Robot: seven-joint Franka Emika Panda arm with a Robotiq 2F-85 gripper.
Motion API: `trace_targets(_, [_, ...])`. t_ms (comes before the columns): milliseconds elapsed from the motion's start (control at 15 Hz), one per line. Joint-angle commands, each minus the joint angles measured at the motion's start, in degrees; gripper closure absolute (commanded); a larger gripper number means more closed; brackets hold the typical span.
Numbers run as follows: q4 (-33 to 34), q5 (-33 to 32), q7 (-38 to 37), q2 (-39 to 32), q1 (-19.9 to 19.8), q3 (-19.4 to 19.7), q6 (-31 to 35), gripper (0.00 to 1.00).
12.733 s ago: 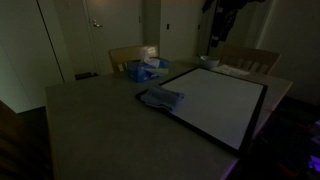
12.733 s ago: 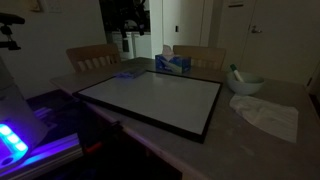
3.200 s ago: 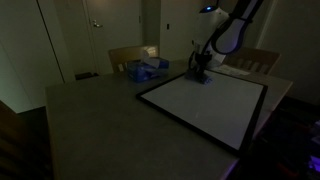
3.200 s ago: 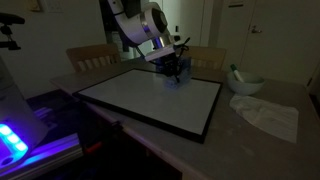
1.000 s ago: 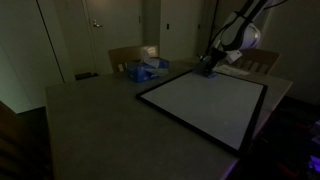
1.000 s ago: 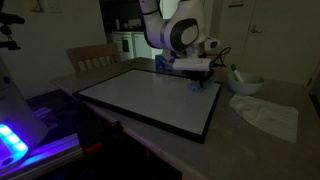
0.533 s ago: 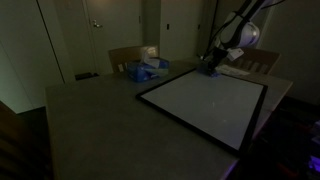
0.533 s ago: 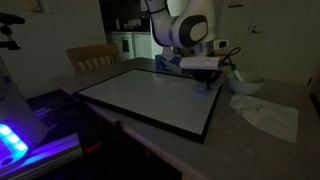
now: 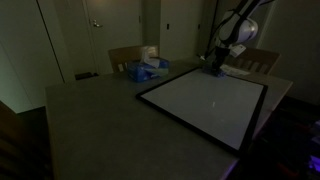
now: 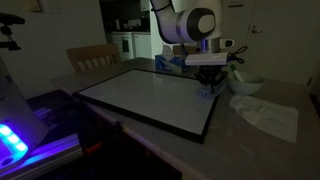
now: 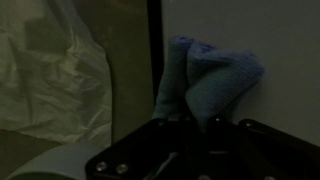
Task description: Use the grey towel to wipe the board
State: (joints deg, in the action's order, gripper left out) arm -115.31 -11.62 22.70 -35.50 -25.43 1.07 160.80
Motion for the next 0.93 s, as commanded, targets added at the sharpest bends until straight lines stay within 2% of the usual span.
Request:
trace_targets(0, [-2.32,-0.54,1.63,-0.93,2.18,2.93,-2.28,0.98])
trace_targets(200, [-4.55,-1.4,0.81,0.57,3.88,4.94,-1.68,0.98])
trace_targets(400, [-6.64,-1.64,-3.02,1.79,6.63,8.37,-0.31,0.98])
trace_targets(533, [-8.06,0.06,-6.35,2.51,7.24,9.29,1.38,0.98])
trace_targets(867, [-11.28,-0.69,-8.63,4.99,8.52,10.65,-1.07,0.98])
